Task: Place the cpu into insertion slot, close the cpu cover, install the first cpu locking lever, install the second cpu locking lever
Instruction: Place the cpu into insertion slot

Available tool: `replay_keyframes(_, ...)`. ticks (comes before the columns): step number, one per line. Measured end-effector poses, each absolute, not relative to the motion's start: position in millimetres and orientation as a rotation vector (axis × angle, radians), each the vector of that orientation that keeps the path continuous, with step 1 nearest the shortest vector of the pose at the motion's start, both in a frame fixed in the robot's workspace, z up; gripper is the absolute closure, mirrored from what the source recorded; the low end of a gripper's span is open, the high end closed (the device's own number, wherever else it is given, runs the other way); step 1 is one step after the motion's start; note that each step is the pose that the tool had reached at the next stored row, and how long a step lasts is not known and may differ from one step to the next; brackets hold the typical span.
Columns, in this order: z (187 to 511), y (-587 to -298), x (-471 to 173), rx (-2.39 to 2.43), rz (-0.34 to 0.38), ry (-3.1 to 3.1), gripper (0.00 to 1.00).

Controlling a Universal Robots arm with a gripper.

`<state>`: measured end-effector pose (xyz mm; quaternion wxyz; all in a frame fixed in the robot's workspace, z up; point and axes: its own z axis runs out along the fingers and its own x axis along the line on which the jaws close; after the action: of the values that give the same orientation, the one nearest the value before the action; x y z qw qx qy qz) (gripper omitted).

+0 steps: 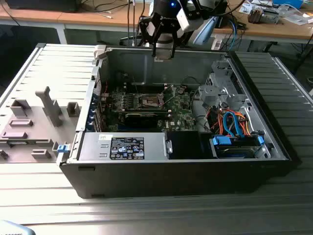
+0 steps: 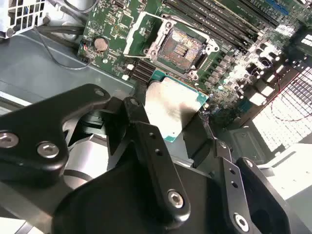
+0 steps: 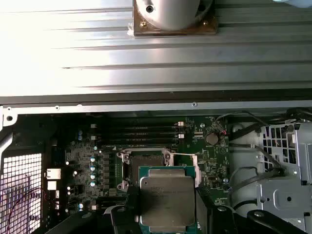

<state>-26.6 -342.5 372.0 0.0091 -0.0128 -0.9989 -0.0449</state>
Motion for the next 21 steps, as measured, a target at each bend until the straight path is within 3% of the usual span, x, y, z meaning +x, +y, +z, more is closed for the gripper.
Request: replay_keyframes(21, 365.6, -342.5, -27.8, -0.04, -0.14, -3.12, 0.45)
